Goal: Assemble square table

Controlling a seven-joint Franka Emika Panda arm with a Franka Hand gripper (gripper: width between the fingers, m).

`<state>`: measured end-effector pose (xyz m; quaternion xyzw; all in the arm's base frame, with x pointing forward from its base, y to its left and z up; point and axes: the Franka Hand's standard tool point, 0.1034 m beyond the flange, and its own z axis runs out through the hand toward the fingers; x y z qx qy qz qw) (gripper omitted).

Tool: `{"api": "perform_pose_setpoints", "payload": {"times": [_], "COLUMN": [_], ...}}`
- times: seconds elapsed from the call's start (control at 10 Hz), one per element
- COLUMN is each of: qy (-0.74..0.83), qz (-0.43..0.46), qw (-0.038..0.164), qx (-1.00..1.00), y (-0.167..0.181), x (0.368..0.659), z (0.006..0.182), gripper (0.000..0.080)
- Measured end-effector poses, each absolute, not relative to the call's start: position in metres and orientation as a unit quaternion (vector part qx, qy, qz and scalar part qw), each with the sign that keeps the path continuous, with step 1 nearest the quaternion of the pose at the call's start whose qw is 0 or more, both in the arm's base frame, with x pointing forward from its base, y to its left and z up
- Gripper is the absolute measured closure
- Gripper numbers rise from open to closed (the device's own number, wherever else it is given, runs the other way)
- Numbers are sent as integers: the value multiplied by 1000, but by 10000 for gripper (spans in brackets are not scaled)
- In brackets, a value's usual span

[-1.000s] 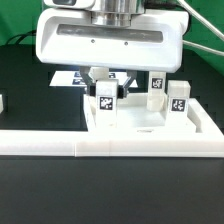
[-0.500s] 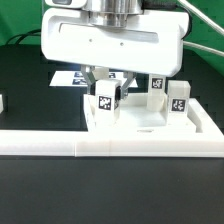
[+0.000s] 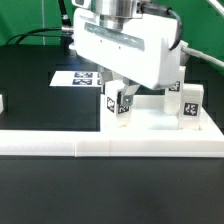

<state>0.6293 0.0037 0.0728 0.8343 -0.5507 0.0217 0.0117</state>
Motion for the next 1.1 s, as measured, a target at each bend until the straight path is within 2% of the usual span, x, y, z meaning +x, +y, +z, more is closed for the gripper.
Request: {"api": "perform_pose_setpoints", "payload": {"times": [0.2, 0.4, 0.7, 0.8, 0.9, 1.0, 1.1], "qy": [-642, -712, -682, -643, -566, -503, -483], "qz": [35, 49, 47, 44, 46, 49, 52], "qw": [2, -16, -12, -6, 2, 11, 12], "qx": [766, 701, 730, 765, 823, 863, 874], "y": [4, 5, 5, 7, 7, 10, 15], "x": [627, 623, 622, 620, 620, 620, 618], "z": [72, 72, 71, 71, 71, 71, 70], "gripper": [508, 508, 507, 318, 188, 188, 161]}}
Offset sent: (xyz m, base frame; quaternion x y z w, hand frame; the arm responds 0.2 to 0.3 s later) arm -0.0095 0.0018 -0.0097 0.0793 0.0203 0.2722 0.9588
